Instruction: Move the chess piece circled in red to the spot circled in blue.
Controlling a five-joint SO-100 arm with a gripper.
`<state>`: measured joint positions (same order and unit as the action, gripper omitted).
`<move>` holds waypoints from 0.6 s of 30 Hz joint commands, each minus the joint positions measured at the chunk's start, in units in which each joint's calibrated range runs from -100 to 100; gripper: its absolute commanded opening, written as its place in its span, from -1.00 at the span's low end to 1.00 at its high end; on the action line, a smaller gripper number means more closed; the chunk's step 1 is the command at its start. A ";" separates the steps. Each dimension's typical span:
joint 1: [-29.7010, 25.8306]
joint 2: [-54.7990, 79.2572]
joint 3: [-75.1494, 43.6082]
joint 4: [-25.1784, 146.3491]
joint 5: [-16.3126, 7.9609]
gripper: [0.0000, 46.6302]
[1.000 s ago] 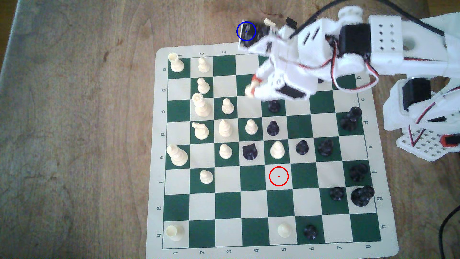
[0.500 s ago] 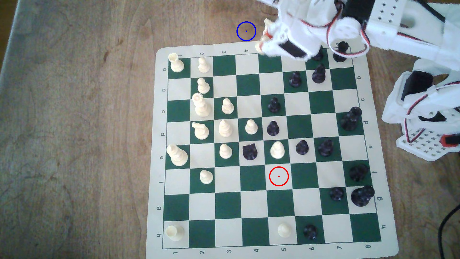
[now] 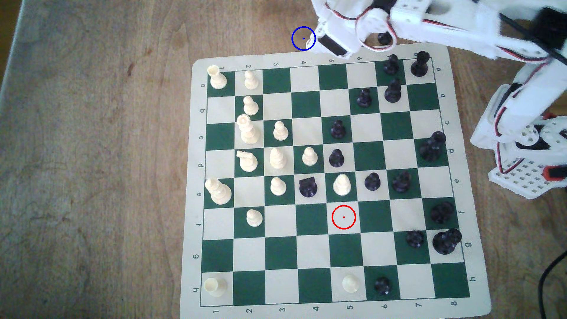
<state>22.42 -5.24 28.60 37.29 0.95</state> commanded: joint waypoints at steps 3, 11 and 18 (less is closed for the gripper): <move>0.93 5.66 -11.74 -2.32 0.68 -0.99; 1.71 10.67 -15.10 -3.96 1.03 -0.99; 1.55 13.90 -17.54 -4.61 1.22 -0.99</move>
<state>24.04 9.51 17.85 33.63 1.73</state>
